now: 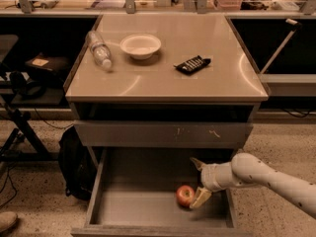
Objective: Pick apple from middle drawer and place on counter
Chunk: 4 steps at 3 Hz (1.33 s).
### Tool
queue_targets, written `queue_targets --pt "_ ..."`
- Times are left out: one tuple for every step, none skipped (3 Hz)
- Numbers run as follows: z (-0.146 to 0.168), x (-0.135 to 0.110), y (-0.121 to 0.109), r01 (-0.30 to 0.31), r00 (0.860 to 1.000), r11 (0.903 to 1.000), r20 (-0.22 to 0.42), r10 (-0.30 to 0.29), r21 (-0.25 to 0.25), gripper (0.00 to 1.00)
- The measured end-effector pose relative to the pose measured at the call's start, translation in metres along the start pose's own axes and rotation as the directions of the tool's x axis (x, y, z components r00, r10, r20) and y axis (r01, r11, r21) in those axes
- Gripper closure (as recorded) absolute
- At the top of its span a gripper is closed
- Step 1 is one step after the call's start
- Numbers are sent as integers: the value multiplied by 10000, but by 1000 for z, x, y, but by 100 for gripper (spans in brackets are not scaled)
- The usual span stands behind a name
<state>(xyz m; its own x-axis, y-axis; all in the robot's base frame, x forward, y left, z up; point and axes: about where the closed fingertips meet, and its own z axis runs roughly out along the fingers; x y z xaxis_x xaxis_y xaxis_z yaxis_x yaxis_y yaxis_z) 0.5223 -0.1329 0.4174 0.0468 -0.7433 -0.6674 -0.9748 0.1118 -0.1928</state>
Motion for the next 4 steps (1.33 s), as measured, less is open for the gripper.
queue_targets --pt "-1 2 0 -8 10000 10000 -43 8 -1 0" --pt "7 7 14 148 9981 9993 -595 -168 -333 0" --pt "12 28 34 -175 9925 9973 -1219 87 -709 0" --pt "12 31 35 -233 9920 9970 -1258 139 -733 0"
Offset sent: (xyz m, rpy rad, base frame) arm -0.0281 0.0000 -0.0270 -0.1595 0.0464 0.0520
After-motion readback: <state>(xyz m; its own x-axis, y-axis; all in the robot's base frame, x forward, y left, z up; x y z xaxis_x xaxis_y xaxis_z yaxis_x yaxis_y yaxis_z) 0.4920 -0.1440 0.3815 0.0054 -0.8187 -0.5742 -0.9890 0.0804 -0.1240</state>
